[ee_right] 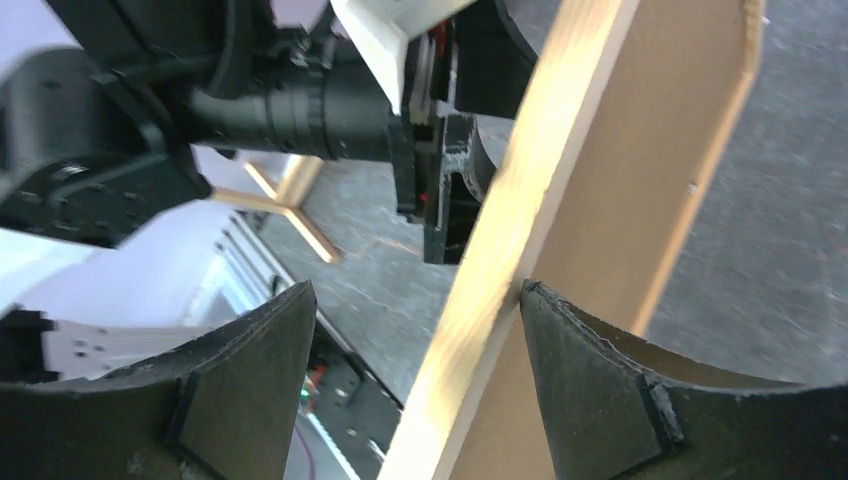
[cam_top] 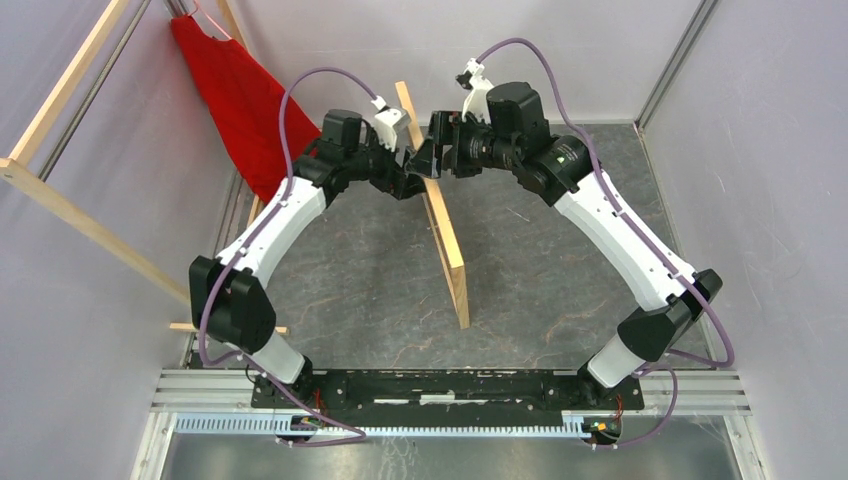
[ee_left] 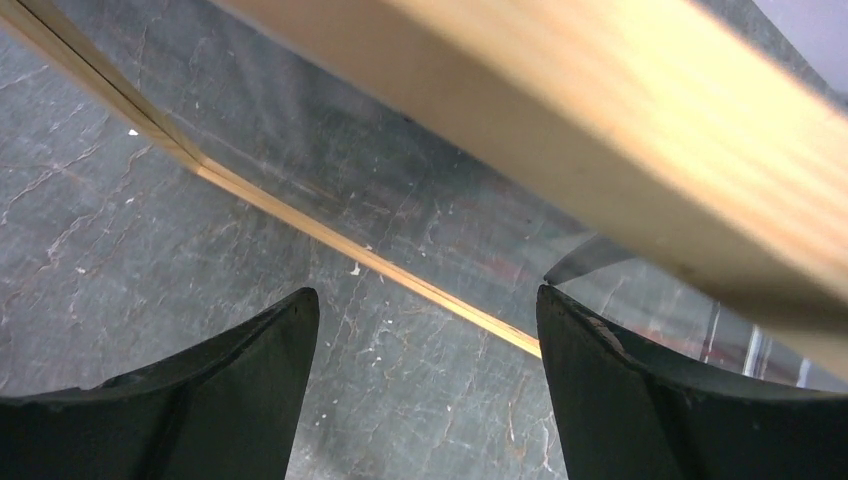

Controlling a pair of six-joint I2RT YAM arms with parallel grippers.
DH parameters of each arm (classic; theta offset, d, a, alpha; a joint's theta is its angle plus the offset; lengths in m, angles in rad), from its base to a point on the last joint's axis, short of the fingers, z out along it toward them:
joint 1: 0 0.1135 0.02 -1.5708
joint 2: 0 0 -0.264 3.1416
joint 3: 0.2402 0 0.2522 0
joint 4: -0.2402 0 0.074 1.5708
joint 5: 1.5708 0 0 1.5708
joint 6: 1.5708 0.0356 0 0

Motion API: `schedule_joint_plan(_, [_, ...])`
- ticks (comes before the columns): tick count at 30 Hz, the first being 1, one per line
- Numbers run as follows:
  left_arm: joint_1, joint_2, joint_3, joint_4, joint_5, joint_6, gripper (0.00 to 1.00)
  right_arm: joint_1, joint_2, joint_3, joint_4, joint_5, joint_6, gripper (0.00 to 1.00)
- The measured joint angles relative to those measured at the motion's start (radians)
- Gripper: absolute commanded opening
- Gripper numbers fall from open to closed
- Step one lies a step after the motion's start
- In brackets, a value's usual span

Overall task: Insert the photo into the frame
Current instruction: Turn over the photo frame at the center of the board.

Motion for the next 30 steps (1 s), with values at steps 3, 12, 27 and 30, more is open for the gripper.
schedule_joint_plan(3, [-0.026, 0.043, 0.034, 0.001, -0.018, 0.000, 0.86, 0.000, 0.009, 0.000, -0.078, 0.018, -0.076, 0.76])
schedule_joint_plan(12, [-0.041, 0.066, 0.050, -0.002, -0.026, 0.000, 0.88, -0.002, 0.030, -0.002, -0.219, 0.143, -0.197, 0.57])
schedule_joint_plan(27, [0.059, 0.056, -0.055, -0.111, -0.062, 0.134, 0.96, -0.186, -0.245, -0.375, -0.158, 0.312, -0.274, 0.43])
schedule_joint_plan(30, [0.100, 0.056, -0.100, -0.125, -0.083, 0.186, 0.96, -0.241, -0.293, -0.483, -0.112, 0.282, -0.266, 0.42])
